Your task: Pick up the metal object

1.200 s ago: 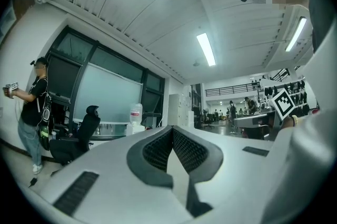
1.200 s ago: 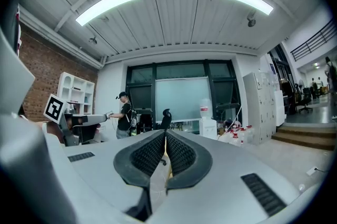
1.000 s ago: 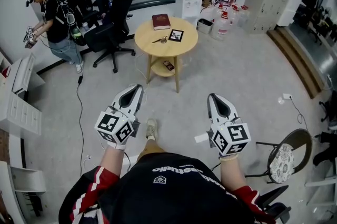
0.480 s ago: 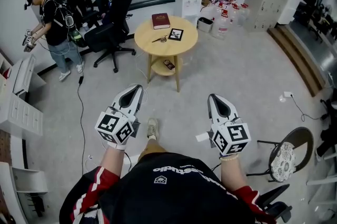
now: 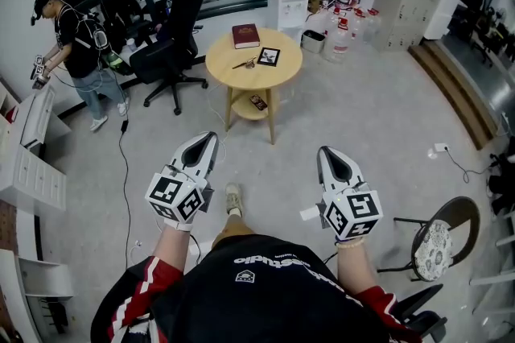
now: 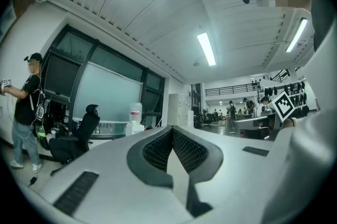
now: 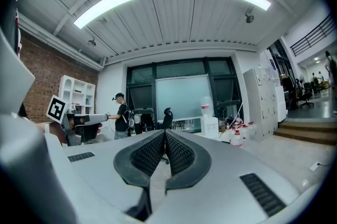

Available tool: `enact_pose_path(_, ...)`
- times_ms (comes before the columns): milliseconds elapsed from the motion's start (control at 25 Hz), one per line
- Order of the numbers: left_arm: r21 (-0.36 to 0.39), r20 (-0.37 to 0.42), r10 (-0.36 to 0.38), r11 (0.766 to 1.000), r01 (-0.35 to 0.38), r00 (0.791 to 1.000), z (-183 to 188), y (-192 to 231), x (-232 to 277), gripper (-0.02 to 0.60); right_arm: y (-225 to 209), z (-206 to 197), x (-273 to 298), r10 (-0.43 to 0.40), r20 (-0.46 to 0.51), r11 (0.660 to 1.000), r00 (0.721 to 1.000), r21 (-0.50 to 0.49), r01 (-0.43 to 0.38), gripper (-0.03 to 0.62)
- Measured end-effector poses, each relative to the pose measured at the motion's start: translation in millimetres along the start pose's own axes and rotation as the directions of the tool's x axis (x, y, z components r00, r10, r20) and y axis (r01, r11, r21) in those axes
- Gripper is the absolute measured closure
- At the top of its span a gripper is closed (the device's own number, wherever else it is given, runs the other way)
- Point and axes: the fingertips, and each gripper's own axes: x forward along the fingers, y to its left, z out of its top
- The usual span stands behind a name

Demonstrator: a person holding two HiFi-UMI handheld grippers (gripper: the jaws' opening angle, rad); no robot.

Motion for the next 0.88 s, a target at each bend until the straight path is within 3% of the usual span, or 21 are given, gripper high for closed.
enact_pose_path(880,-0.025,-0.013,0.022,0.999,-0.022,1.0,-9,59,39,0.565,-3,1,80,0.055,-0.031,0.998,0.998,0.0,-0.055,0.565)
